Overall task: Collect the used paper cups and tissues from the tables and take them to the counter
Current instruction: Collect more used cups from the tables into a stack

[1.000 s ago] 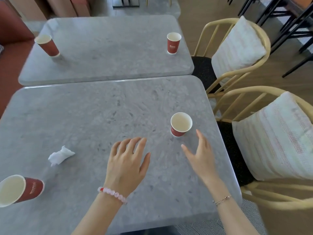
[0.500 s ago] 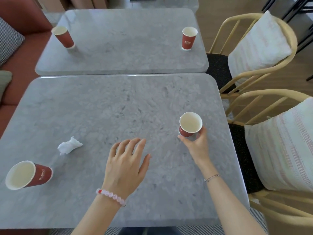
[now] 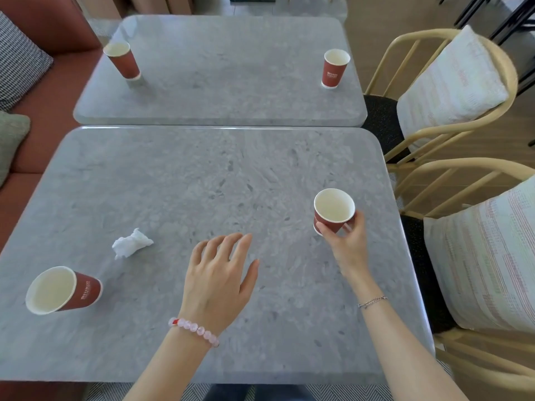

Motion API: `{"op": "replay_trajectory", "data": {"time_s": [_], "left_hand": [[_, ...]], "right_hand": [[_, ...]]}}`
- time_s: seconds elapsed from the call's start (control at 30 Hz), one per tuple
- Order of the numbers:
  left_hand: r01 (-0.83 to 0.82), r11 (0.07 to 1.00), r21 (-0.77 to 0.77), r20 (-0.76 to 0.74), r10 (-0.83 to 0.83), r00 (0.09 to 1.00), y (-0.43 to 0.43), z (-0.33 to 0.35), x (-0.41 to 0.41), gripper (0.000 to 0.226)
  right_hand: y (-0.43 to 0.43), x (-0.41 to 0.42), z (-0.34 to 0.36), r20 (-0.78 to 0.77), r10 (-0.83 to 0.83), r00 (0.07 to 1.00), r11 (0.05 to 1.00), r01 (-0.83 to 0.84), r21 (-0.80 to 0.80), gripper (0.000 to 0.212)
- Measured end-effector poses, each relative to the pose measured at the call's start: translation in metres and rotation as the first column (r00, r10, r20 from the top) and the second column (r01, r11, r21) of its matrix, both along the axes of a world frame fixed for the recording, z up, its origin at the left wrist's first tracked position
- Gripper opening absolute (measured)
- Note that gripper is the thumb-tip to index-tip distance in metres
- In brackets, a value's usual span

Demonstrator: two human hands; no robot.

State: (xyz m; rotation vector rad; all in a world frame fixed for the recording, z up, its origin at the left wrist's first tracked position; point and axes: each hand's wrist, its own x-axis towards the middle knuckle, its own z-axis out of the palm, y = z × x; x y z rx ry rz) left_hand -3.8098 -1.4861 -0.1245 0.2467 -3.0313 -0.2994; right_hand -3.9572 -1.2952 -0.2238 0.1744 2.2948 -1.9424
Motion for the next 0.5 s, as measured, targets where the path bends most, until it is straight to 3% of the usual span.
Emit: {"op": "replay_trajectory", "data": {"time_s": [0.2, 0.5], "left_hand": [[-0.016, 1.0, -0.004, -0.039, 0.016, 0.999, -0.011, 0.007, 0.008, 0.045], [-0.06, 0.998, 0.001, -0.11, 0.059, 0.992, -0.031, 0.019, 0.031, 0.043]], "right_hand": [[-0.013, 0.021, 0.026, -0.085, 0.065, 0.994, 0.996, -0.069, -0.049, 0.056], [-0.036, 0.062, 0.065, -0.096, 0.198, 0.975, 0.976, -0.206, -0.074, 0.058]]}}
